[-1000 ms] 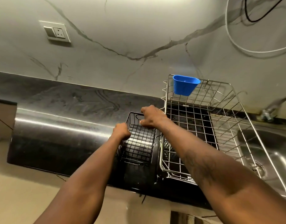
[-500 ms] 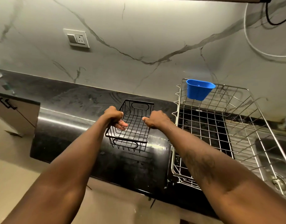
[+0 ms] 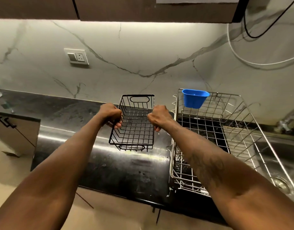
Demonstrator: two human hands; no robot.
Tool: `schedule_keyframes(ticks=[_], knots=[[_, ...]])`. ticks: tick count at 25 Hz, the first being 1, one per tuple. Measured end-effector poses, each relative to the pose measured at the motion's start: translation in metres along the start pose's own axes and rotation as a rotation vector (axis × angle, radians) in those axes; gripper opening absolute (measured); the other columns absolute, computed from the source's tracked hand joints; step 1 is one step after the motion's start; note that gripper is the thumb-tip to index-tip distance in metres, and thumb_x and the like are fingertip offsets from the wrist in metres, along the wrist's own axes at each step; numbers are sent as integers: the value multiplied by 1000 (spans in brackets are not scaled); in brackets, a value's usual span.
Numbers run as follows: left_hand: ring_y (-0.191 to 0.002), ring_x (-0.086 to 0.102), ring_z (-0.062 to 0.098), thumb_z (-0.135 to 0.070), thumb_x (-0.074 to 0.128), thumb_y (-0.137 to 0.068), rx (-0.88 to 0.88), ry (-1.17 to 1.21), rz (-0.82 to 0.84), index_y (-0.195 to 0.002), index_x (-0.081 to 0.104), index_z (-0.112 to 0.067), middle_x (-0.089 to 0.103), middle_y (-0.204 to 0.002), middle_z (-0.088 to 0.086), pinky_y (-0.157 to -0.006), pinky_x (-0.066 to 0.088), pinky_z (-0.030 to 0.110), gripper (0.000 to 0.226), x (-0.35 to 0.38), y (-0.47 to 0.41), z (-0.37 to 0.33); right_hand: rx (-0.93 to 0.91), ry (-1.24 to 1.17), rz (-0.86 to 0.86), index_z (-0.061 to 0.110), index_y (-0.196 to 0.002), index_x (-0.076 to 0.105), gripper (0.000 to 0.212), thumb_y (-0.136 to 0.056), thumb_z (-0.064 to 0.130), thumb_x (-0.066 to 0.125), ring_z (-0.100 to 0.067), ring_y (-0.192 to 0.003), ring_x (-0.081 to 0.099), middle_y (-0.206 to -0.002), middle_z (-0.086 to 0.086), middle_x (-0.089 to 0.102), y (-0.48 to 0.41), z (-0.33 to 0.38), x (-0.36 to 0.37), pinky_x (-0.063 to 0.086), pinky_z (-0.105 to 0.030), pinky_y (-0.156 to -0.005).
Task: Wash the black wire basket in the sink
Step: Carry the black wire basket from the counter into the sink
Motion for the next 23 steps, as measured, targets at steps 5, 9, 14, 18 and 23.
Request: schedule_keyframes(ticks=[5,9,14,18,23], knots=[[-58,69,30,6,64,-86,146,4,-27,-95,68,13,71,-88,32,-51,60,35,12,-4,25,-47,-40,-18,-70,0,-76,59,22,-96,5,51,-20,-43,66,-62,-15,65,20,-9,-52,50,-23,-41],[-60,71,28,1,73,-83,241,-63,-53,-93,70,12,72,-85,28,-50,60,33,15,19,60,-100,-29,-29,-155,7,-78,55,19,-96,12,51,-19,-46,62,-65,-10,62,41,-36,-109,47,-23,-40],[-62,74,32,0,79,-77,258,-62,-92,-86,72,11,72,-78,29,-54,62,38,16,83,109,-162,-7,-16,-184,4,-78,51,16,-91,14,50,-25,-38,63,-65,-16,64,85,-95,-181,46,-26,-37],[-63,75,32,-7,83,-76,260,-90,-136,-88,73,8,73,-71,23,-66,64,46,21,157,148,-214,3,19,-246,7,-70,52,19,-86,16,55,-25,-47,65,-74,-16,65,124,-164,-244,50,-27,-41],[-62,75,26,-13,79,-75,272,-103,-118,-87,73,4,73,-67,16,-71,64,42,22,244,179,-266,72,69,-299,7,-76,56,23,-90,26,62,-19,-58,59,-77,-7,62,159,-246,-307,36,-19,-40]])
Point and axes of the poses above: each hand's wrist, its own y-axis away from the middle knuckle, its own x-axis out of the palm, z = x × y, the point moved 3 cm from there along -y, towards the middle knuckle
